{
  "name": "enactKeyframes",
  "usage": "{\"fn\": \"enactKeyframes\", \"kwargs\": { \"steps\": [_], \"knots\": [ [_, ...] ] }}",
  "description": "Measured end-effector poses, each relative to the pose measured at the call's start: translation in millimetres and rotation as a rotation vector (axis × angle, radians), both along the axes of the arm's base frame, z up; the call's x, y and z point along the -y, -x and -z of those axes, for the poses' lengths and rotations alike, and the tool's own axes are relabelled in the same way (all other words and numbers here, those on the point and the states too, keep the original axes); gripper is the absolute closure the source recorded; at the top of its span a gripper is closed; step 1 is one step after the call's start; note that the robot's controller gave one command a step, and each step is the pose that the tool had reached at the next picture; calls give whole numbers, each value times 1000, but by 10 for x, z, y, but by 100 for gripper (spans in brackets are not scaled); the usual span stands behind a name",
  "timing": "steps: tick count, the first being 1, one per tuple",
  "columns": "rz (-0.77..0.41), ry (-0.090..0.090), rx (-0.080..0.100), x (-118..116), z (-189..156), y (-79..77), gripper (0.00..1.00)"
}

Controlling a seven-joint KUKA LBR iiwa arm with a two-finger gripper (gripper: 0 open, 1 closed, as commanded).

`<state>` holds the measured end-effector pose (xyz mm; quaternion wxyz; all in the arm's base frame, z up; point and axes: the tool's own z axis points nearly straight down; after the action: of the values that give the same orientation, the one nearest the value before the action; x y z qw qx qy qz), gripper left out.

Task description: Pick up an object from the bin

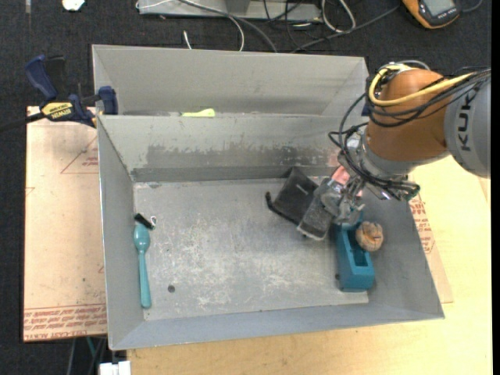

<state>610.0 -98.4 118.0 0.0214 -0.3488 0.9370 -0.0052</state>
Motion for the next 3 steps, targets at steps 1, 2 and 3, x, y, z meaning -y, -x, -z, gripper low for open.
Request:
{"fn": "enactKeyframes", "kwargs": {
  "steps": [1, 2, 3],
  "knots": [
    [82, -5, 0, -12, -217, -33, 100],
    [91, -4, 8, -24, -548, -63, 100],
    [165, -11, 8, 64, -1130, -93, 100]
  ]
}}
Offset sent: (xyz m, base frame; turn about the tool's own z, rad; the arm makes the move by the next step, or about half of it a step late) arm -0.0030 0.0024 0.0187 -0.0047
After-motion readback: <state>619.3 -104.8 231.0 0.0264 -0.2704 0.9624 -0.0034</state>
